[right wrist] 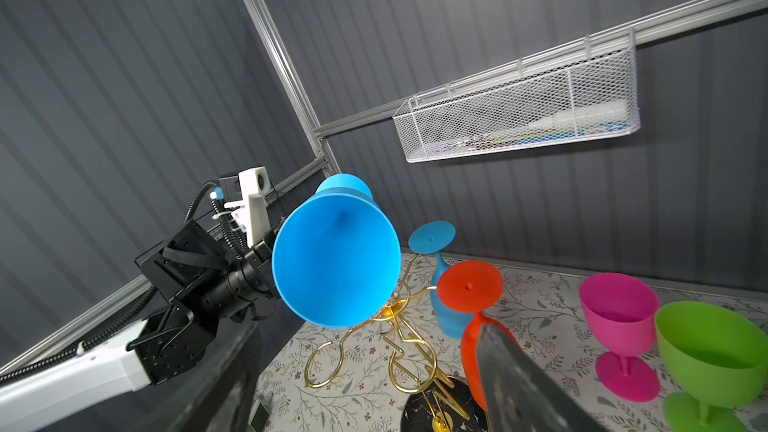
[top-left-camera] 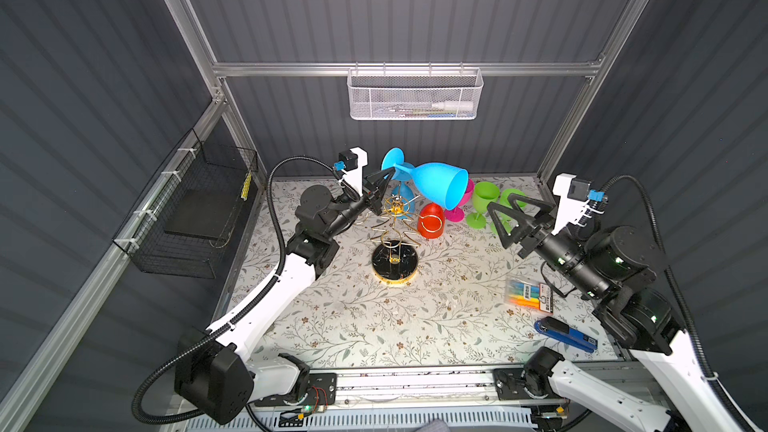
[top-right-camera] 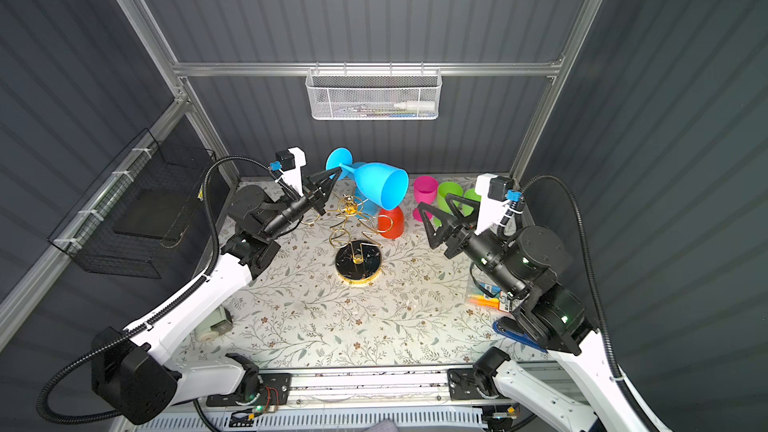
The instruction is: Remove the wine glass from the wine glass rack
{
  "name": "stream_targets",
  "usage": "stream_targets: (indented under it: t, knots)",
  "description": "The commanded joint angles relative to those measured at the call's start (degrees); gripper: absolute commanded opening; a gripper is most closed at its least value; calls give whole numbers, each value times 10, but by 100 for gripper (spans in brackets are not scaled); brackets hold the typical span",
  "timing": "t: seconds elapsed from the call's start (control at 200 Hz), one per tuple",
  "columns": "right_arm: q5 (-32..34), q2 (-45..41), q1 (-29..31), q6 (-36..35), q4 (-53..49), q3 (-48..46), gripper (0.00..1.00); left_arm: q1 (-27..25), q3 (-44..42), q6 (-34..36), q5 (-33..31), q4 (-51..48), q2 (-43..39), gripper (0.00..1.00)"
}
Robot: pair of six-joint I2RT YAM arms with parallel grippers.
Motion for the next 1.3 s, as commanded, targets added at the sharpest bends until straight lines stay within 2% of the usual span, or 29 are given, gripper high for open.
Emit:
stream_targets:
  t: [0.0,0.25,0.335,0.53,0.695,1.016,1.296]
  knots:
    - [16,32,-3,19,2,8,79,2,-2,-19,-1,35,-7,0]
    - [-12,114,-3,3,1,66,72,2,-9,-22,-1,47,-6,0]
    - [-22,136,-4,-1,6,82,69,3,-11,-22,16,50,-7,0]
    - [-29,173,-7,-3,21,103,61,2,-14,-24,23,52,-7,0]
    - [-37,186,-8,2,35,105,50,2,-15,-26,22,59,-8,0]
    - [-61,187,-8,6,49,97,18,3,-23,-26,16,67,-5,0]
    - [-69,184,-9,30,72,74,0,2,-23,-20,7,66,-5,0]
